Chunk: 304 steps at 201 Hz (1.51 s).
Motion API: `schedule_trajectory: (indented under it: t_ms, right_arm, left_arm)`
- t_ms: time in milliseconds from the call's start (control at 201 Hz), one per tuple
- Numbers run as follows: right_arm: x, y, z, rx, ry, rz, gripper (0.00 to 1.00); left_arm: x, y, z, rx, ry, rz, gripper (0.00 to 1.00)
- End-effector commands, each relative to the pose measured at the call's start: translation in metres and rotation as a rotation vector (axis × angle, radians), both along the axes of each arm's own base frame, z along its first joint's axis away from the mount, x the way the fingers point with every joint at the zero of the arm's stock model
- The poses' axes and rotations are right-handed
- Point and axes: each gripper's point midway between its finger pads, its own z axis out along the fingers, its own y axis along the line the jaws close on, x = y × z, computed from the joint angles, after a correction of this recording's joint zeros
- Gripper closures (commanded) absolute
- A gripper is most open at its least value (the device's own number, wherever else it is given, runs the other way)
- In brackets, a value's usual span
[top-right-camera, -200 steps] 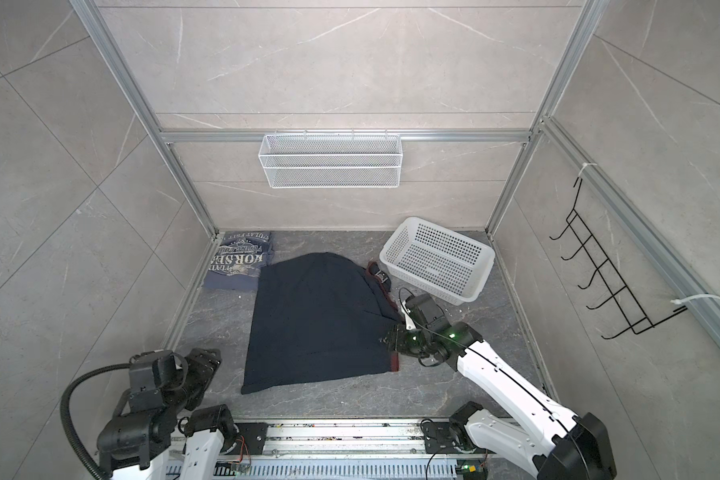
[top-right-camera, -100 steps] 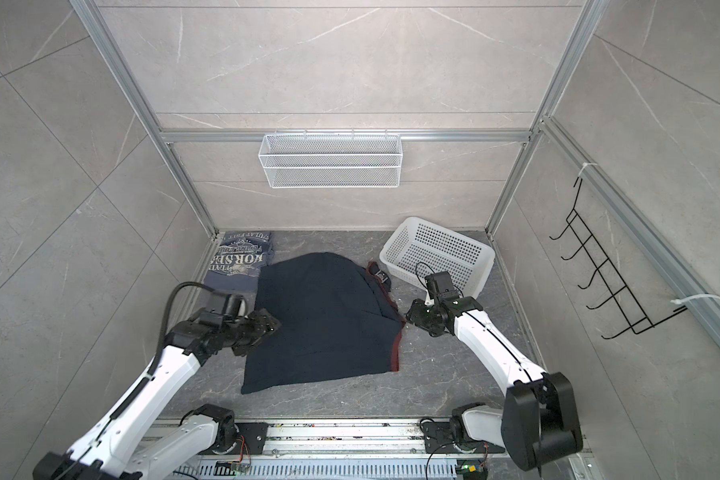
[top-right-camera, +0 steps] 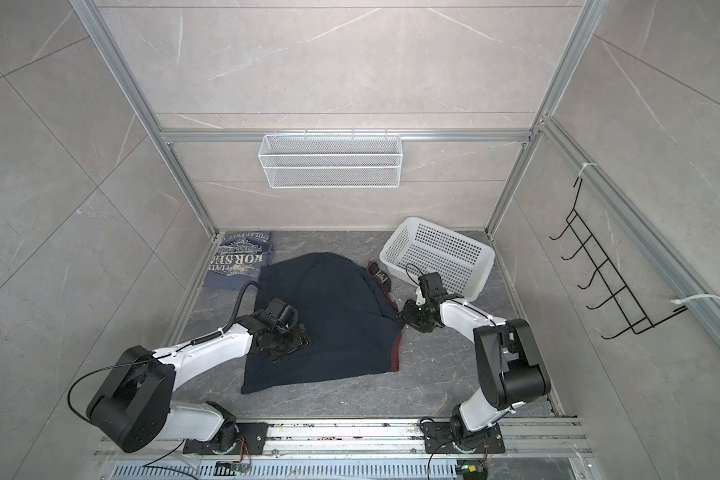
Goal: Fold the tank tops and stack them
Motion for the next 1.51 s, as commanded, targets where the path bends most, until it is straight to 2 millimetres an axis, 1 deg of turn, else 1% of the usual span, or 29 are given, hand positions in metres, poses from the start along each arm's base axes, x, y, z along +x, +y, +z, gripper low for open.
schedule_trajectory:
  t_ms: [0, 129, 194, 244, 299, 378, 498, 597, 637, 667, 717, 762, 831, 896, 976, 1045, 1070, 1125, 1165, 1220, 1294, 1364, 1409, 1464, 1508]
  right_arm:
    - [0.006, 0.010, -0.003, 0.049, -0.021, 0.024, 0.61]
    - [0.005, 0.009, -0.005, 0.044, -0.020, 0.030, 0.81]
    - [0.003, 0.003, -0.005, 0.010, -0.018, 0.020, 0.91]
    - [0.001, -0.004, -0.001, -0.029, -0.029, 0.011, 0.94]
    - [-0.002, -0.013, 0.003, -0.080, -0.038, -0.001, 0.96]
    - [-0.007, -0.030, 0.014, -0.166, -0.060, -0.029, 0.97]
    - [-0.021, -0.053, 0.028, -0.272, -0.069, -0.066, 0.97]
    - [-0.036, -0.063, 0.036, -0.306, -0.064, -0.089, 0.97]
    - [-0.043, -0.065, 0.039, -0.306, -0.064, -0.098, 0.96]
    - [-0.047, -0.064, 0.040, -0.298, -0.067, -0.098, 0.93]
    - [-0.053, -0.057, 0.041, -0.250, -0.075, -0.082, 0.90]
    - [-0.060, -0.053, 0.039, -0.217, -0.063, -0.080, 0.89]
    - [-0.068, -0.053, 0.038, -0.205, -0.043, -0.087, 0.90]
    - [-0.076, -0.063, 0.038, -0.250, -0.021, -0.125, 0.93]
    - [-0.087, -0.086, 0.043, -0.349, -0.012, -0.191, 0.96]
    - [-0.095, -0.104, 0.052, -0.424, -0.013, -0.250, 0.97]
    - [-0.099, -0.107, 0.054, -0.430, -0.008, -0.270, 0.98]
    - [-0.106, -0.107, 0.057, -0.407, 0.002, -0.301, 1.00]
    - [-0.115, -0.108, 0.057, -0.395, 0.027, -0.331, 1.00]
    - [-0.129, -0.110, 0.053, -0.381, 0.062, -0.375, 1.00]
    - [-0.146, -0.106, 0.046, -0.330, 0.096, -0.410, 1.00]
    - [-0.163, -0.106, 0.041, -0.299, 0.118, -0.447, 1.00]
    - [-0.172, -0.108, 0.041, -0.294, 0.119, -0.468, 1.00]
    - [-0.182, -0.112, 0.042, -0.298, 0.113, -0.491, 1.00]
    - [-0.187, -0.116, 0.046, -0.305, 0.103, -0.502, 1.00]
  left_arm:
    - [-0.002, 0.007, -0.011, 0.020, -0.003, 0.041, 0.23]
    - [-0.015, 0.029, -0.027, 0.089, 0.025, 0.096, 0.23]
    - [-0.022, 0.041, -0.035, 0.117, 0.040, 0.127, 0.23]
    - [-0.028, 0.053, -0.040, 0.138, 0.056, 0.156, 0.23]
    - [-0.034, 0.065, -0.043, 0.153, 0.068, 0.191, 0.23]
    - [-0.044, 0.085, -0.047, 0.172, 0.085, 0.245, 0.23]
    - [-0.057, 0.108, -0.048, 0.187, 0.092, 0.305, 0.23]
    - [-0.060, 0.111, -0.044, 0.160, 0.077, 0.333, 0.23]
    - [-0.062, 0.114, -0.042, 0.165, 0.072, 0.345, 0.23]
    - [-0.062, 0.115, -0.039, 0.169, 0.068, 0.351, 0.23]
    - [-0.063, 0.119, -0.035, 0.180, 0.054, 0.364, 0.23]
    - [-0.065, 0.124, -0.030, 0.195, 0.044, 0.377, 0.22]
    - [-0.066, 0.129, -0.021, 0.211, 0.024, 0.393, 0.22]
    - [-0.069, 0.136, -0.013, 0.230, 0.005, 0.414, 0.22]
    - [-0.074, 0.146, -0.006, 0.255, -0.023, 0.445, 0.22]
    - [-0.077, 0.149, -0.003, 0.247, -0.046, 0.470, 0.22]
    - [-0.077, 0.149, -0.003, 0.243, -0.051, 0.471, 0.22]
    - [-0.078, 0.149, -0.004, 0.234, -0.055, 0.472, 0.22]
    - [-0.077, 0.147, -0.005, 0.223, -0.055, 0.466, 0.22]
    - [-0.077, 0.143, -0.007, 0.213, -0.045, 0.445, 0.22]
    - [-0.076, 0.139, -0.010, 0.212, -0.025, 0.419, 0.22]
    - [-0.072, 0.134, -0.009, 0.206, -0.018, 0.391, 0.22]
    - [-0.067, 0.133, -0.005, 0.209, -0.022, 0.374, 0.22]
    - [-0.056, 0.126, 0.005, 0.188, -0.050, 0.341, 0.21]
    - [-0.043, 0.119, 0.018, 0.171, -0.087, 0.307, 0.21]
